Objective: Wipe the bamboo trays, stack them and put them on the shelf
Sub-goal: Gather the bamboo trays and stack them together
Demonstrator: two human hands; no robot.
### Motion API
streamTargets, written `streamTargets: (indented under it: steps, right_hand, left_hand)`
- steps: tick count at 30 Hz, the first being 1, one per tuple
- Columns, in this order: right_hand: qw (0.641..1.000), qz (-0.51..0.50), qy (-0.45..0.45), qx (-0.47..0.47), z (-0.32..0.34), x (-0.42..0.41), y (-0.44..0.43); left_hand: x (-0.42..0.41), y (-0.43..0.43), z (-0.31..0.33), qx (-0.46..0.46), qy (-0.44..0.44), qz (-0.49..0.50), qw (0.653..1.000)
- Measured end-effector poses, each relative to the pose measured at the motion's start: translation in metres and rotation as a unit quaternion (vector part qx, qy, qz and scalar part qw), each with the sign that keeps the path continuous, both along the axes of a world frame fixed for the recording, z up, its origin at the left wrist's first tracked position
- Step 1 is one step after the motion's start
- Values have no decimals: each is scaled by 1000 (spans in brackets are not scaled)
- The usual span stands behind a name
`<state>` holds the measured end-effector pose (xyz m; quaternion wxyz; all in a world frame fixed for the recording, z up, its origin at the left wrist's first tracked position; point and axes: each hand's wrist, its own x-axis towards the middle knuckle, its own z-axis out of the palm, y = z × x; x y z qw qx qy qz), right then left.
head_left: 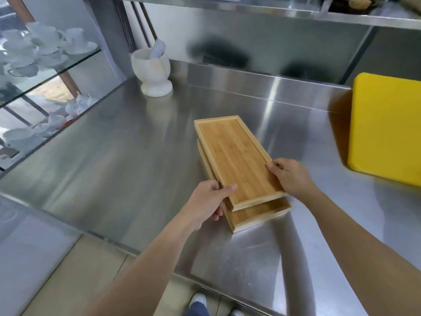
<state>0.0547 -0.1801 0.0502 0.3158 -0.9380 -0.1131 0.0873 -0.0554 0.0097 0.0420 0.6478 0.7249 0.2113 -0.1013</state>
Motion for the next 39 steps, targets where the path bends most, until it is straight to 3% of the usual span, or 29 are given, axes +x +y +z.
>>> streamTargets:
  steps: [8,14,21,24,28,32,39]
  right_hand:
    - [996,46,-36,-69,-18,3,-12]
    - [993,61,-54,-83,-26,2,-14]
    - [994,48,-70,-70,-37,-2,-15]
    - [993,32,-91,-63,-36,-7,-23]
    - [989,101,-79,71,-32,-20,-44]
    - [974,215,-30,70,-34,-29,-68]
    - [970,231,-72,29,-39,-32,-76]
  left_hand:
    - [-8,-26,-20,28,38,52,997]
    - [-14,-31,-20,215,15,26,976]
    - [-17,-28,-22,292,-10,24,956]
    - [-22,-29,-22,344,-68,46,935]
    - [-42,-22,-23,286,-164,-8,944]
    - [-59,-17,-32,284,-116,-96,947]
    - [-60,-27,-38,327,-153,-30,932]
